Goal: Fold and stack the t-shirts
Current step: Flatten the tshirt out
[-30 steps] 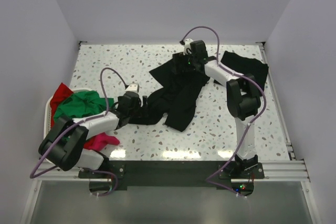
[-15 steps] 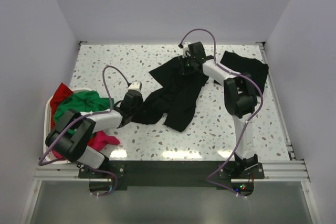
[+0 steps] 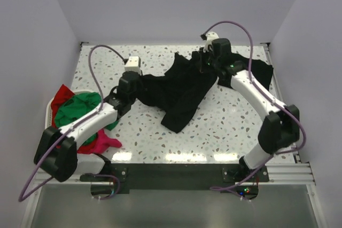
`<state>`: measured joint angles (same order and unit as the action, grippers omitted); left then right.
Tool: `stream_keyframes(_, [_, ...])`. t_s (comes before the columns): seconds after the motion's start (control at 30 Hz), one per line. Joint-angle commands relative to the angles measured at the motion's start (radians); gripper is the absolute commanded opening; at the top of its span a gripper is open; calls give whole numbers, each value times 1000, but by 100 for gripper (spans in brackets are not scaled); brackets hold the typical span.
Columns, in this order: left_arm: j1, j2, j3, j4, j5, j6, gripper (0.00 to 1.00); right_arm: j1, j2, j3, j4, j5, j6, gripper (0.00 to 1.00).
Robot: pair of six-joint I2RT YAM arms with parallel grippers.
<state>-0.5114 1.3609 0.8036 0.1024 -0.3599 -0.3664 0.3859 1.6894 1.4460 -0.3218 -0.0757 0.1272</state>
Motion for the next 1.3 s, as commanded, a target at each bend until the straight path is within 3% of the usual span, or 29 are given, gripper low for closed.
stream_keyframes(0.0, [-1,-161,94,6,-119,86,0,2,-228,-88,35,66,38,0])
stream_keyframes(0.27, [-1,-394,222,-24,-143,207,0,2,-623,-239,-29,105,100,0])
stream_keyframes(0.5, [-1,-407,370,-66,-122,297,0,2,-795,-292,-108,88,152,0])
stream_keyframes(0.6, [-1,-309,408,-11,-114,351,0,4,-807,-357,-88,160,178,0])
stream_keyframes(0.67, [26,-160,446,14,-84,360,0,2,-794,-412,-66,207,213,0])
stream_keyframes(0.8, [172,169,622,45,130,331,0,2,-697,-510,59,263,268,0])
stream_keyframes(0.87, [186,386,760,50,176,360,18,2,-647,-529,84,319,291,0])
stream_keyframes(0.9, [186,456,819,-26,182,360,42,4,-596,-532,89,345,296,0])
stream_keyframes(0.93, [188,569,871,-64,185,389,53,4,-574,-530,93,382,296,0])
stream_keyframes(1.0, [188,635,928,-101,171,374,73,2,-509,-529,105,424,302,0])
stream_keyframes(1.1, [188,588,792,-29,119,347,83,-1,-452,-521,130,421,302,0])
stream_keyframes(1.27, [186,383,469,28,52,301,84,-2,-364,-496,147,380,298,0])
